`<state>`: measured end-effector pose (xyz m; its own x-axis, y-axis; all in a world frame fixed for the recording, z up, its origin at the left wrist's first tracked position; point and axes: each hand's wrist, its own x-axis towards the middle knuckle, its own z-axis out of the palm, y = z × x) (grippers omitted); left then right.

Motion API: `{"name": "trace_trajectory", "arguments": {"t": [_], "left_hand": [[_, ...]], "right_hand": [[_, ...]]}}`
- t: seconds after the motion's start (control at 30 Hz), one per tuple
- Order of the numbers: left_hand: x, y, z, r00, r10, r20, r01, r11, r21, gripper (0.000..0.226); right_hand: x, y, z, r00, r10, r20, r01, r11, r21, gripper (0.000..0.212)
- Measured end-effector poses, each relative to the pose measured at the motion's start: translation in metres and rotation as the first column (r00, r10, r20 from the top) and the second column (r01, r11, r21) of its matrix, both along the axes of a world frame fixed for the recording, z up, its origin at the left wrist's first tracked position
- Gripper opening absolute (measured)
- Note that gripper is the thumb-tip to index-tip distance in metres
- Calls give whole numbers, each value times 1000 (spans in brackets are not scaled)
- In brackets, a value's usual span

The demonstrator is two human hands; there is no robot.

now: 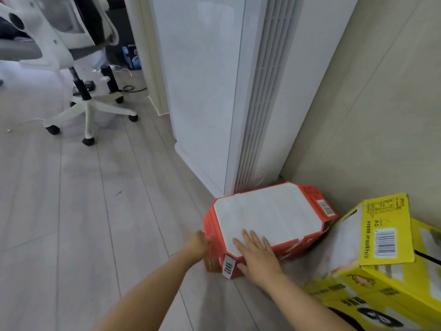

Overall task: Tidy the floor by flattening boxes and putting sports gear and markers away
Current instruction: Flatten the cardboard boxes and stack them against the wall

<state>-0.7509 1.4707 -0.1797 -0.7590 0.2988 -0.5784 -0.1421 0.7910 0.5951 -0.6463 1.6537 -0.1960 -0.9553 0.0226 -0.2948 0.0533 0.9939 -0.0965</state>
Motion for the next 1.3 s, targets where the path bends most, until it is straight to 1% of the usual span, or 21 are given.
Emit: {"name": "trace_trajectory", "arguments": {"t": [0.07,0.13,0.2,0.27,0.33,0.4,0.47,0.53,0.67,0.7,0.73,0.8,0.83,0.9,0.97,1.03,1.07,1.13,1.17,1.2,1.3], "left_hand": [[1,-2,-12,966,166,199,-193,973,124,40],[6,-3,-26,862,287,419,-392,900,191,36],[12,-2,-35,752,355,555,-555,796,242,25],[16,-1,-37,690,425,586,-655,712,254,19],[12,-7,-39,686,511,517,-698,662,273,19],[7,-15,-31,701,551,453,-709,611,352,17],[3,-22,-18,749,518,413,-662,595,456,20],[3,-24,-1,815,448,366,-579,614,537,20],[6,-23,23,890,328,315,-455,674,582,21],[8,-23,26,897,331,293,-442,697,565,23],[11,-23,26,901,345,263,-434,726,534,23],[15,-25,18,916,356,186,-402,797,450,24],[17,-26,13,937,325,126,-348,849,397,24],[20,-27,0,985,172,-23,-160,954,255,30],[23,-25,-7,995,-9,-104,25,988,150,40],[24,-21,-11,965,-183,-185,206,972,110,46],[23,-18,-12,924,-287,-254,310,949,58,49],[20,-11,-13,789,-496,-362,475,867,-151,60],[18,-7,-12,731,-566,-381,509,824,-248,67],[17,-3,-12,700,-607,-377,520,795,-313,73],[14,6,-15,674,-649,-352,520,756,-398,77]], "right_hand": [[-7,-9,-6,1000,13,-23,-13,1000,6,68],[-10,-14,-12,1000,19,-22,-18,1000,10,66],[-10,-19,-15,999,24,-30,-23,1000,15,65],[-11,-23,-19,998,1,-67,1,1000,28,67],[-14,-27,-22,992,-23,-123,28,999,35,69],[-19,-31,-20,984,-28,-173,36,999,41,71],[-25,-39,-17,974,-38,-222,51,998,49,71],[-29,-48,-10,964,-66,-259,78,996,36,63],[-30,-55,6,948,-103,-301,105,994,-13,19],[-29,-54,10,948,-113,-297,111,994,-23,16],[-27,-53,13,950,-142,-279,136,990,-43,18],[-23,-49,17,934,-248,-257,225,967,-118,30],[-21,-46,19,919,-288,-270,258,955,-144,35],[-16,-39,21,911,-273,-309,243,961,-133,38],[-8,-33,26,915,-239,-324,214,970,-113,39],[-2,-29,30,915,-230,-331,207,973,-106,41],[1,-27,32,913,-228,-337,206,973,-102,41],[4,-23,34,913,-224,-341,201,974,-101,41],[6,-22,34,911,-227,-344,201,974,-108,41],[7,-21,33,911,-229,-343,201,973,-114,42],[9,-20,33,906,-235,-351,202,971,-129,43]]}}
